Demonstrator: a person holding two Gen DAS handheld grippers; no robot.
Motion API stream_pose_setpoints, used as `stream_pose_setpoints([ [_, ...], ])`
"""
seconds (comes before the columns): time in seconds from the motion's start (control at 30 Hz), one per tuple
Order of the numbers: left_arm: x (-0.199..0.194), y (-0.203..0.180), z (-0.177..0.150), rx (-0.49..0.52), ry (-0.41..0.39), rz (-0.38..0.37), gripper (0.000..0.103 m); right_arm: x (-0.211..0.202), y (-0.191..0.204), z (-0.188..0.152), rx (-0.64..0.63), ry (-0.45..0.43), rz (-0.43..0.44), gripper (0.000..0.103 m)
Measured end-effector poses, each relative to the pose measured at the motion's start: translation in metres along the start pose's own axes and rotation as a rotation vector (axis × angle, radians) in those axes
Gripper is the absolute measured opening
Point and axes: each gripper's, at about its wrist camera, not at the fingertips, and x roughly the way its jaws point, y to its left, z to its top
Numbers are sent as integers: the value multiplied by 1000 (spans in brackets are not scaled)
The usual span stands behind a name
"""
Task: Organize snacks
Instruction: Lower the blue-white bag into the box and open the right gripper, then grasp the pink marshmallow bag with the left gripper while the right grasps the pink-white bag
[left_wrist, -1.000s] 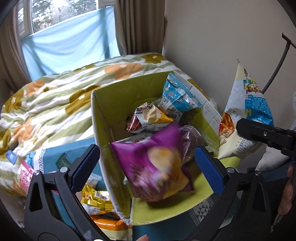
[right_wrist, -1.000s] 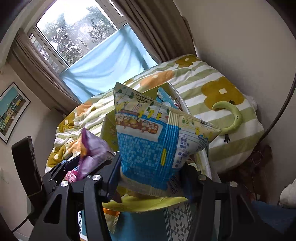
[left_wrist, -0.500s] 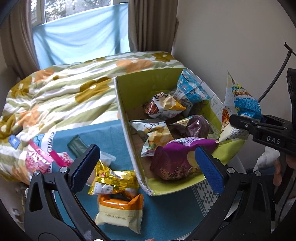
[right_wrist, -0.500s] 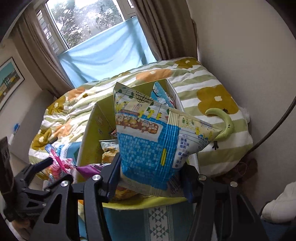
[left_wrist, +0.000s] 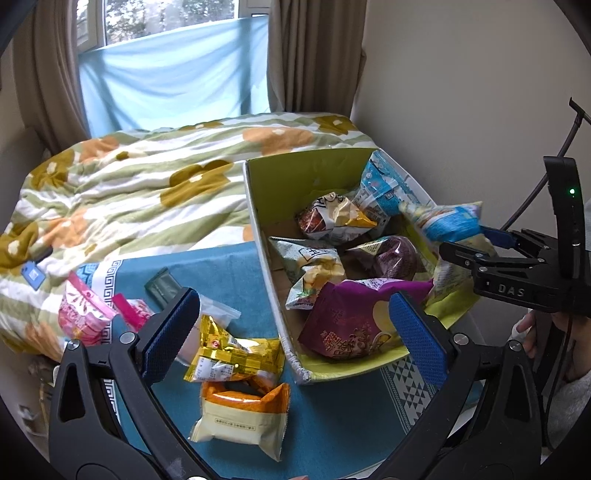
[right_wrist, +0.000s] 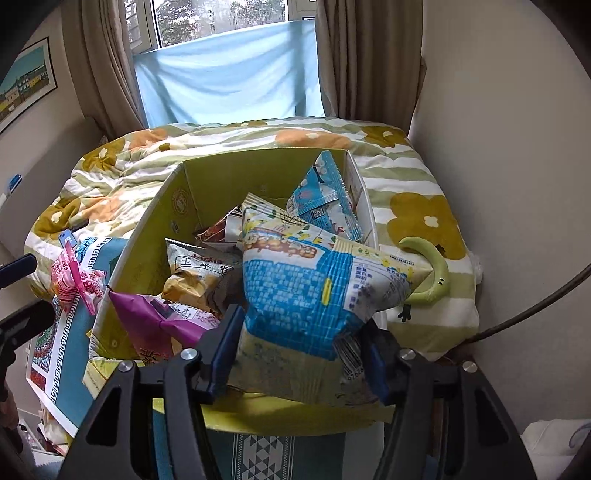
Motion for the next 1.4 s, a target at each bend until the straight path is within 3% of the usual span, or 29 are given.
stream_pose_setpoints([
  [0.1,-3,-2,-2,-6,-8,-4,102,-16,-4,-3,17,-53,50,103],
  [0.47,-32,-6,-9,-25,-53,19,102,-53,-1,-15,1,-114,63,103],
  [0.7,-78,12,-21,-62,-105,99,102,-85,17,-9,-21,-170,105,103],
  [1.13,-155,89,-69,-178,-198,246,102,-120,99,-8,-127,-245,236,103],
  [1.4,-160,168,-78,-199,-199,231,102,-109,173,-4,-167,-257,288,103],
])
